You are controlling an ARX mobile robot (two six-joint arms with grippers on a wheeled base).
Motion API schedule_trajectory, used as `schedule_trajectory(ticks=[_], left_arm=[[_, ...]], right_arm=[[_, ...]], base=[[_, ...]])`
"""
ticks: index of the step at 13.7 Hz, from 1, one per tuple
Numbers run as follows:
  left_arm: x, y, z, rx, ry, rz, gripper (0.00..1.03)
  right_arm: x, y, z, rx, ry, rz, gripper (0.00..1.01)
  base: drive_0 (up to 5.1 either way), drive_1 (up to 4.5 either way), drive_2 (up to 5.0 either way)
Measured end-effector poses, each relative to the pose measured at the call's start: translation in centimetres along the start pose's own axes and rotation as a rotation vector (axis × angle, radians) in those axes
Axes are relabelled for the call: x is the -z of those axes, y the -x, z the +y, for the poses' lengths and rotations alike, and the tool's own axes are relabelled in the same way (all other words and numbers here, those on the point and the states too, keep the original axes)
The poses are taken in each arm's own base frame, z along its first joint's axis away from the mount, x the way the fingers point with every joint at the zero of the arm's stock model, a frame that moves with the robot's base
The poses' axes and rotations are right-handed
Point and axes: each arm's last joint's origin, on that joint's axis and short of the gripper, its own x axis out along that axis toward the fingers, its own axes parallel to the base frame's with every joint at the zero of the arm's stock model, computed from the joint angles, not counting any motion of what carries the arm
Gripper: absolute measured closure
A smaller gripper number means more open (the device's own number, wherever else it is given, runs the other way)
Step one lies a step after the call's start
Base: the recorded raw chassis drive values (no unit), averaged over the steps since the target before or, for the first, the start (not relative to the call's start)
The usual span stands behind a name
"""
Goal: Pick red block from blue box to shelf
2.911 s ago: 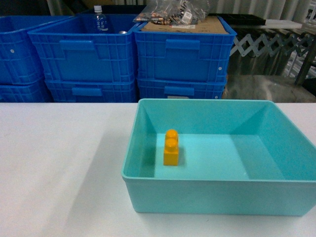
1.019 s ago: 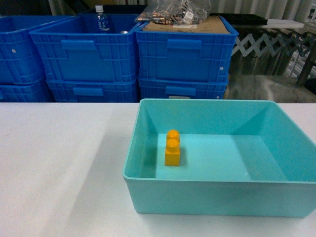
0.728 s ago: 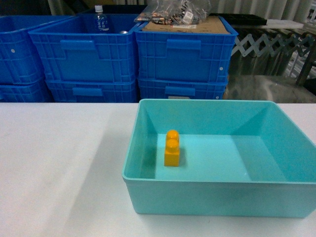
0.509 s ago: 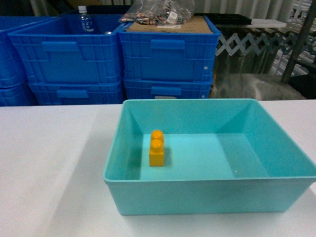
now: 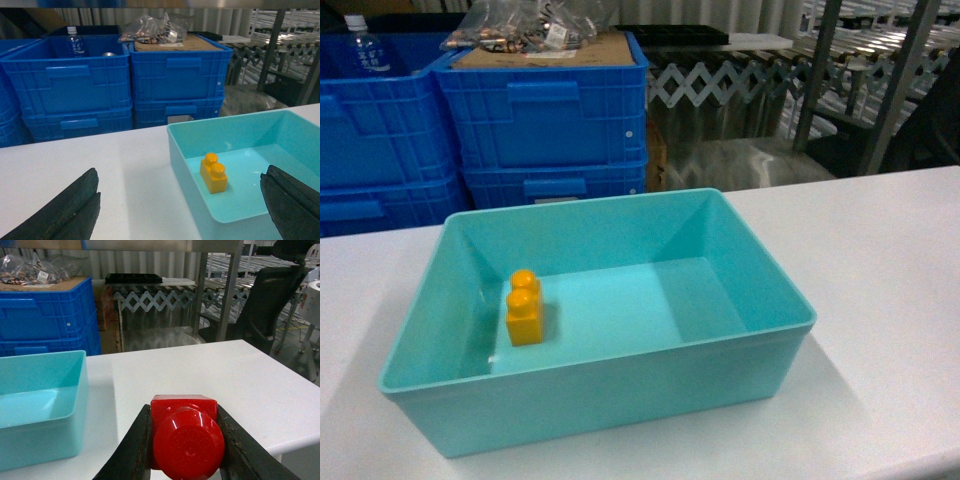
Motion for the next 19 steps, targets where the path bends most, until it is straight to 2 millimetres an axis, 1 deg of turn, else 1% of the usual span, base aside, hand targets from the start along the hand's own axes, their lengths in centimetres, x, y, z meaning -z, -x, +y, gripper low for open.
schedule_trajectory(ticks=[19], left_arm=[[0.0,0.0,0.0,0.0,0.0,0.0,0.05]], right_arm=[[0.0,0.0,0.0,0.0,0.0,0.0,0.73]], base=[[-1.6,-1.57,-1.6]])
